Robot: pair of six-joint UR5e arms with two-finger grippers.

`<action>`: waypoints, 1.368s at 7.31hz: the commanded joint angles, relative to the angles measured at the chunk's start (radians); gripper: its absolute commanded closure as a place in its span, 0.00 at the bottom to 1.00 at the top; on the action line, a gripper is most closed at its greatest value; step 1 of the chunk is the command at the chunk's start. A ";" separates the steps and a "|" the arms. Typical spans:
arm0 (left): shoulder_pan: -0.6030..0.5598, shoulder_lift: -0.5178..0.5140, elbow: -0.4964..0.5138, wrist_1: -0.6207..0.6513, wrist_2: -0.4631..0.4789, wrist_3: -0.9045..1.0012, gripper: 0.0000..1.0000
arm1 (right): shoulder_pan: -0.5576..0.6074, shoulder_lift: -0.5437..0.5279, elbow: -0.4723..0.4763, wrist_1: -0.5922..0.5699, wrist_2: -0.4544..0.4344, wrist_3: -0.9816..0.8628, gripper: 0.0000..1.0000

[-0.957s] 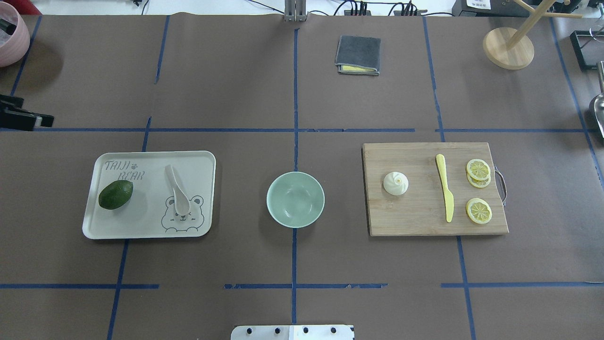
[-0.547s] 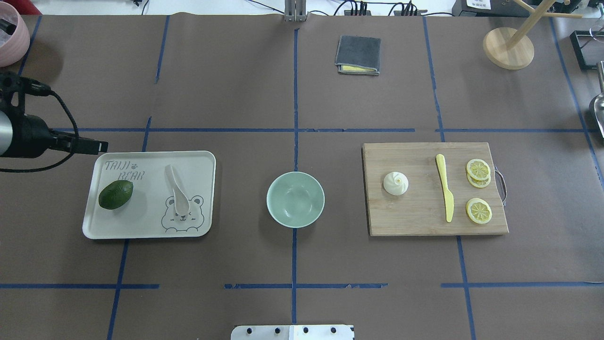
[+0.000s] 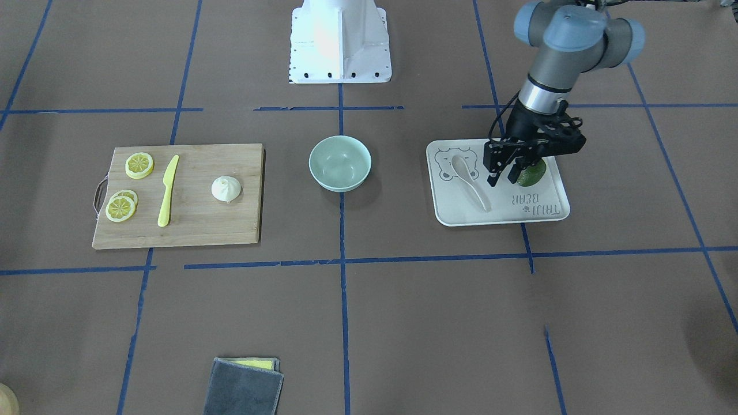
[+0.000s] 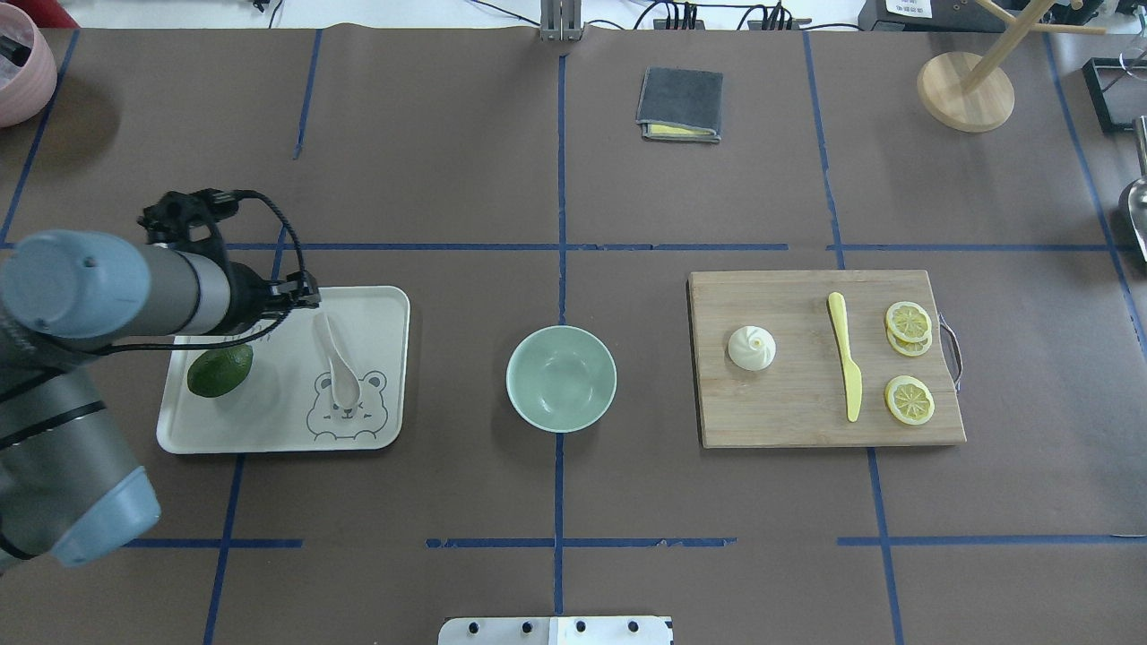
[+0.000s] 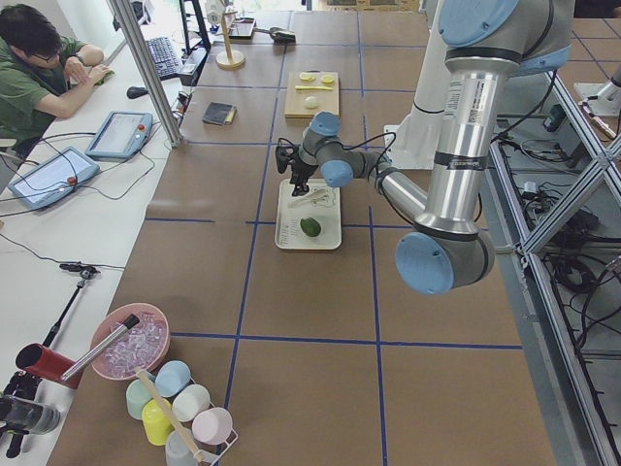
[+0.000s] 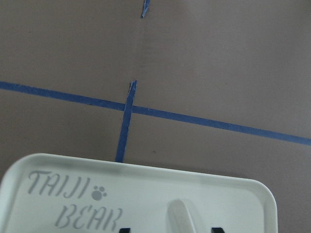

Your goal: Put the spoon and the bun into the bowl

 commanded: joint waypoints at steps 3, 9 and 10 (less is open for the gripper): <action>0.065 -0.071 0.072 0.083 0.041 -0.049 0.43 | -0.001 0.000 0.000 0.000 0.000 0.000 0.00; 0.085 -0.070 0.115 0.081 0.041 -0.050 0.47 | -0.001 0.002 -0.002 0.000 0.000 0.000 0.00; 0.085 -0.070 0.116 0.081 0.042 -0.052 0.58 | 0.000 0.002 0.000 0.000 0.000 0.000 0.00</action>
